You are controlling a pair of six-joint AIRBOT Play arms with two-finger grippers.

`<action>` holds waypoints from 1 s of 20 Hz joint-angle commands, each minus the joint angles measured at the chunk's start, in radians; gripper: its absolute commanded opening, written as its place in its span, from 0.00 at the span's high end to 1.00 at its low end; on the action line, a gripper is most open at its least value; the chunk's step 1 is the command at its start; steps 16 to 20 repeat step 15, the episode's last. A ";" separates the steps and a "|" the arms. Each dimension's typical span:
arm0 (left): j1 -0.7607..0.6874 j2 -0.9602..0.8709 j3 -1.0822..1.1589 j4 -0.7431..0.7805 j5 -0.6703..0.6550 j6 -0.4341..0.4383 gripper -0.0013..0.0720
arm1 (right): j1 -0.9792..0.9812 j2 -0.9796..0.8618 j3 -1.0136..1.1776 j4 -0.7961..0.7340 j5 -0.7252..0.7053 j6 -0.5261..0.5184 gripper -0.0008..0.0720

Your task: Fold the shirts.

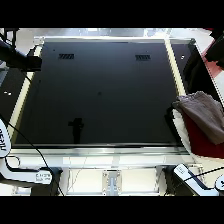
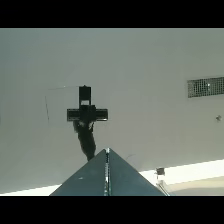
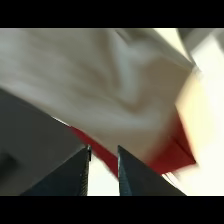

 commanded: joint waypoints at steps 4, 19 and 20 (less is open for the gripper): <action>0.000 0.000 0.000 0.000 0.000 0.000 0.96 | 0.179 0.003 0.111 0.793 -0.178 -0.148 0.71; 0.000 0.000 0.000 0.000 0.000 0.000 0.96 | 0.582 -0.002 0.111 0.460 -0.175 -0.171 0.71; 0.000 0.000 0.000 0.000 0.000 0.000 0.96 | 0.582 -0.002 0.111 0.460 -0.175 -0.171 0.71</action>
